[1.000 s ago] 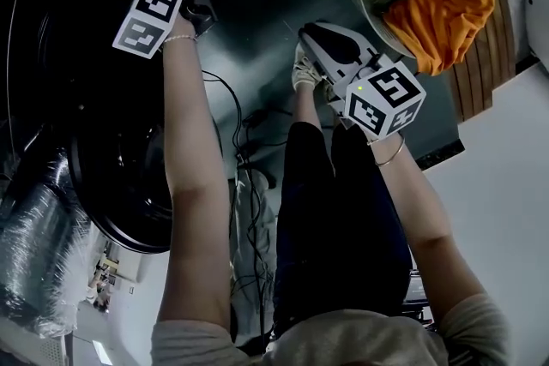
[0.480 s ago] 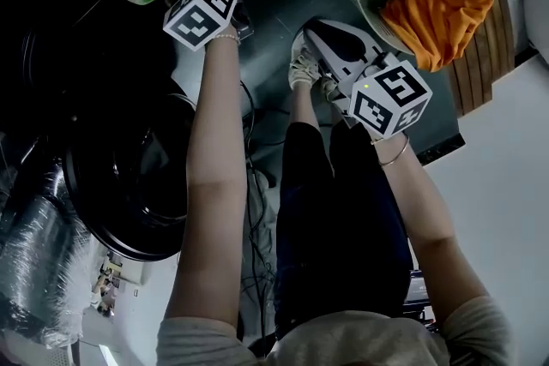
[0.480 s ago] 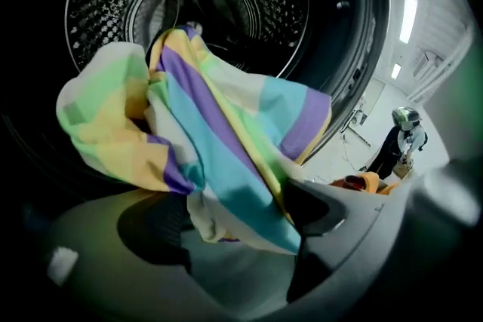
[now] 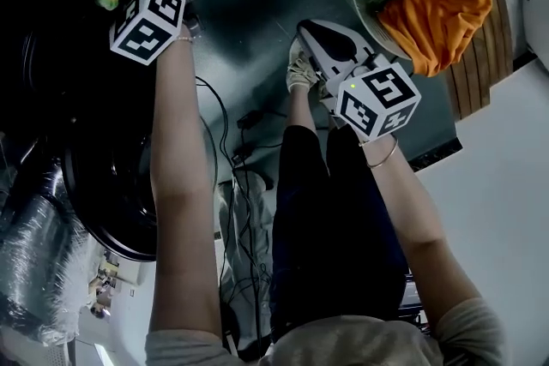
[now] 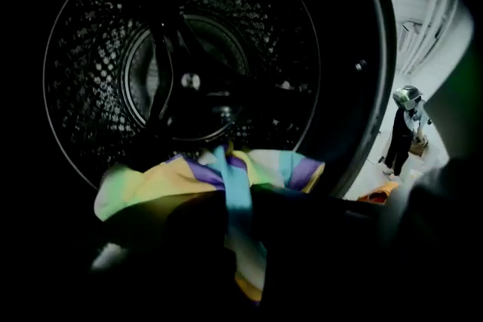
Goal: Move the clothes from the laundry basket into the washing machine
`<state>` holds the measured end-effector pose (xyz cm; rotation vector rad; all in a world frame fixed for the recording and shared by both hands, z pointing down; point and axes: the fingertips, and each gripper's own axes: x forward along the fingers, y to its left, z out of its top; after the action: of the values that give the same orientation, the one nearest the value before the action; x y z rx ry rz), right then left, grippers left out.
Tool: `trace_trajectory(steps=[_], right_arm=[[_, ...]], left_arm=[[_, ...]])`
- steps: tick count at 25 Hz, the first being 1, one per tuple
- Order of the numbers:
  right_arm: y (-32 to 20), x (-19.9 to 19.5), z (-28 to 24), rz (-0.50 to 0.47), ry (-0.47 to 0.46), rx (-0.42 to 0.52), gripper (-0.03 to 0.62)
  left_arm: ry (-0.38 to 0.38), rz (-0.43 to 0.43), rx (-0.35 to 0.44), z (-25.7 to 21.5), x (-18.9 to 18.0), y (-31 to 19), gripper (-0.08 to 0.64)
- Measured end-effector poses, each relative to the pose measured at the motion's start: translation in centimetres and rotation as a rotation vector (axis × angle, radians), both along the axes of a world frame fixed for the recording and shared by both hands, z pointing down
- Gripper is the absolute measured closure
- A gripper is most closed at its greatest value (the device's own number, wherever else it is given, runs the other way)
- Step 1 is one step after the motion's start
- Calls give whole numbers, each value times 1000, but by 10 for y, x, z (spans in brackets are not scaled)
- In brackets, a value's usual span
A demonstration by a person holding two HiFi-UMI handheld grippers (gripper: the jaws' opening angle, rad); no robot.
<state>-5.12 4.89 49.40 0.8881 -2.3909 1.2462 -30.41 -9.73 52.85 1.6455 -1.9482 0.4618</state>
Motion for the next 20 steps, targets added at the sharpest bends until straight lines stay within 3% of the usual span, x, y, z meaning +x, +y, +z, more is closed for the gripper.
trace_trajectory(steps=[5, 8, 10, 11, 17, 20], right_arm=[[-2, -11, 0, -15, -18, 1, 569], [-3, -15, 2, -30, -18, 5, 569], [-5, -16, 3, -27, -15, 8, 569], [-6, -16, 3, -27, -12, 11, 569], [-25, -32, 3, -44, -13, 39, 569], [-36, -41, -1, -51, -21, 61, 569]], left_arm=[[-53, -67, 108, -33, -31, -32, 494], [6, -101, 173, -38, -34, -36, 477], [70, -92, 150, -24, -25, -33, 294], [93, -84, 129, -17, -18, -29, 259], [138, -43, 31, 6, 31, 12, 204], [106, -104, -46, 27, 39, 39, 172]])
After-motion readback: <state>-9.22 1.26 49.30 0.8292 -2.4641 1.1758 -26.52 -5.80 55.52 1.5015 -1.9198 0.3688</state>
